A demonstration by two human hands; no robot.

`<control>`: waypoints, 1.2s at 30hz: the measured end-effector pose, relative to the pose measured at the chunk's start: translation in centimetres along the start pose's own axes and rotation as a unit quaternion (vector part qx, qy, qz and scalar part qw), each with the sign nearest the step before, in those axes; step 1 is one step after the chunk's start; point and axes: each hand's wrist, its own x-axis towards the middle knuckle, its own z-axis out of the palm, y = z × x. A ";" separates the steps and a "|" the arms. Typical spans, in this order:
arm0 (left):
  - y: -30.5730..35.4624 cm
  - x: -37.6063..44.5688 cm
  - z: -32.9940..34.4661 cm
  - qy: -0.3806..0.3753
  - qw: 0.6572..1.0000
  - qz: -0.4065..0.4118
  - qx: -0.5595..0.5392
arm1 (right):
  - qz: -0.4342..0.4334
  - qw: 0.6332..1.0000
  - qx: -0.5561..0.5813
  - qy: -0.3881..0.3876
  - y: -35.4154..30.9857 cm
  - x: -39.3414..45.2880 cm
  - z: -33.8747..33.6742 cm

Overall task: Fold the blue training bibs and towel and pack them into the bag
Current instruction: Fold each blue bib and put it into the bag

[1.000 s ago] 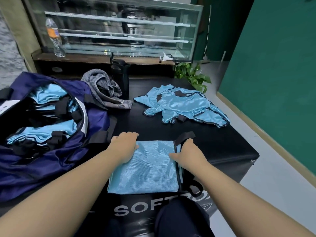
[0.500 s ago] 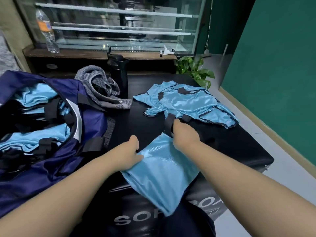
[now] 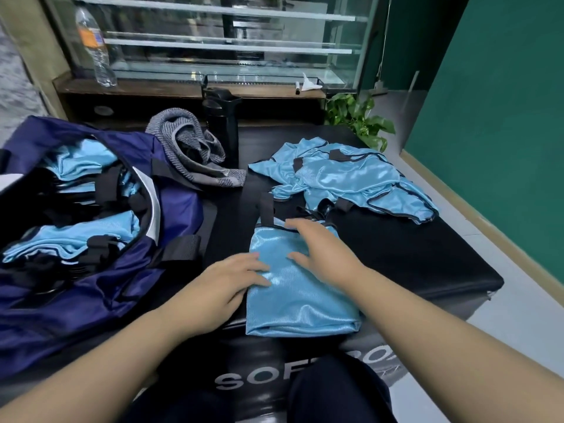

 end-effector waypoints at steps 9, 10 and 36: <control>0.4 -1.5 1.9 -0.029 0.989 -0.072 -0.127 | 0.015 0.995 0.100 -0.015 5.4 -11.6 0.0; 0.5 -1.5 1.9 -0.029 0.990 -0.075 -0.116 | 0.002 0.996 0.080 -0.027 5.6 -11.9 0.2; 3.1 -0.3 2.2 0.201 0.902 -0.297 -0.240 | 0.175 0.949 0.244 0.091 1.4 -7.2 1.3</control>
